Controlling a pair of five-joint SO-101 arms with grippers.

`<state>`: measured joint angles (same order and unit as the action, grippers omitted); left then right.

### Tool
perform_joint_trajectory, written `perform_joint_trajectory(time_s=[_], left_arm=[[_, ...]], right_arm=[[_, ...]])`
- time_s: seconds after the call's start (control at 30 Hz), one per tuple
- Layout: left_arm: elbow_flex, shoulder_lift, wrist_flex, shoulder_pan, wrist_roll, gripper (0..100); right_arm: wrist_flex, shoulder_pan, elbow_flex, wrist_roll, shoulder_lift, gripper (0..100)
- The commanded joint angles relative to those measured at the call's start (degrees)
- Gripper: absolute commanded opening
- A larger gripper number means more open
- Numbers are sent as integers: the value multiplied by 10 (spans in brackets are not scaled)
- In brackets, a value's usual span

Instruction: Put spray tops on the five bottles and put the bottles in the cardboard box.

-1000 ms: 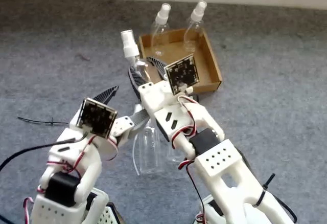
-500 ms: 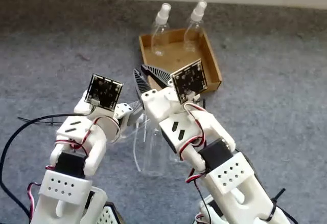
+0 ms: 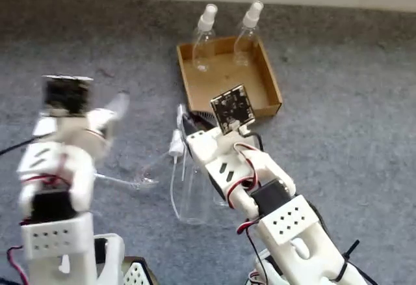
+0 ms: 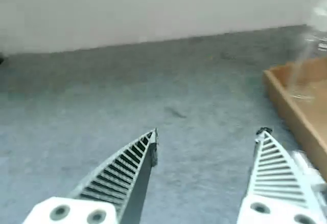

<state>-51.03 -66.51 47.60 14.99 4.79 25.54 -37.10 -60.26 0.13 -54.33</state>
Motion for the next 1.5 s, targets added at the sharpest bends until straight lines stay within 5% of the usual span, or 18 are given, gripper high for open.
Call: perform_joint_trajectory(time_s=[0.0, 0.27, 0.53, 0.77, 0.87, 0.97, 1.1, 1.23, 1.47], left_arm=[[178, 134, 80, 118, 11, 264], [434, 409, 199, 239, 85, 264], [461, 527, 201, 315, 152, 264], [389, 573, 85, 345, 172, 264], [352, 590, 32, 345, 198, 264], [340, 611, -3, 345, 207, 264], [340, 640, -6, 352, 208, 264], [335, 669, -33, 368, 208, 264], [341, 736, -105, 407, 214, 264]], right_arm=[[31, -45, -7, -1, -11, 11], [118, -111, -7, 2, -11, 105], [123, -222, -9, 149, 0, 134], [128, -228, 80, 155, 202, 134], [216, -233, 159, 166, 247, 136], [356, -224, 271, 301, 251, 172], [466, -211, 327, 318, 269, 265], [492, -212, 329, 432, 319, 322], [486, -211, 458, 470, 516, 322]])
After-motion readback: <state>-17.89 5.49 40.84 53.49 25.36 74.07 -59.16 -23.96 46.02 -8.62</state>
